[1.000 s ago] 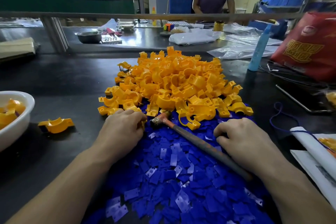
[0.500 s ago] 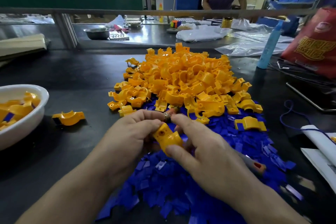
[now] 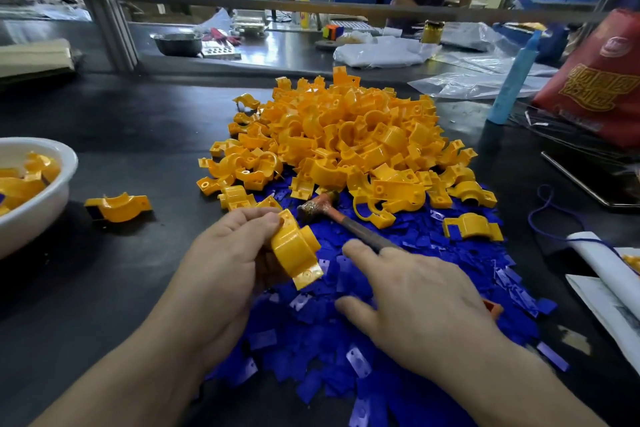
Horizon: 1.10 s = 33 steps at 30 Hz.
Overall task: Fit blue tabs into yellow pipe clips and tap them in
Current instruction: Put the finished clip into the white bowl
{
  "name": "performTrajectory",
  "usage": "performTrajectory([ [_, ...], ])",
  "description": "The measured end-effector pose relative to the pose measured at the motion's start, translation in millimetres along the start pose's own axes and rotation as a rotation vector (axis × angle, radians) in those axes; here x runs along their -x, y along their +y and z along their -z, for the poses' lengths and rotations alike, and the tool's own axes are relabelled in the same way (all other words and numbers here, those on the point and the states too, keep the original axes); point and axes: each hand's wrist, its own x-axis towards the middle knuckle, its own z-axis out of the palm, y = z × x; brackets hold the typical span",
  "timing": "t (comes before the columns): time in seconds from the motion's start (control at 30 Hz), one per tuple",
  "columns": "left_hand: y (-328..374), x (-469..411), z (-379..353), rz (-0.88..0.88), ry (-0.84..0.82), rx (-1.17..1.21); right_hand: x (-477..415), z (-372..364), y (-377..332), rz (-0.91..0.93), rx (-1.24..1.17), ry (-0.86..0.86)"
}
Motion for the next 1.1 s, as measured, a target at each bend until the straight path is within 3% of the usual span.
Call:
performTrajectory([
  [0.17, 3, 2, -1, 0.081, -0.136, 0.083, -5, -5, -4, 0.008, 0.012, -0.047],
  [0.33, 6, 3, 2, 0.073, -0.161, 0.101, -7, -7, 1, -0.033, -0.082, 0.056],
  [0.57, 1, 5, -1, 0.031, -0.177, 0.017, -7, -3, 5, -0.118, -0.523, 0.207],
  [0.8, -5, 7, -2, -0.033, -0.194, -0.087, -7, 6, 5, -0.210, -1.020, 0.057],
  [1.1, -10, 9, -4, -0.107, -0.237, -0.157, -4, 11, -1, -0.234, -1.362, 0.061],
])
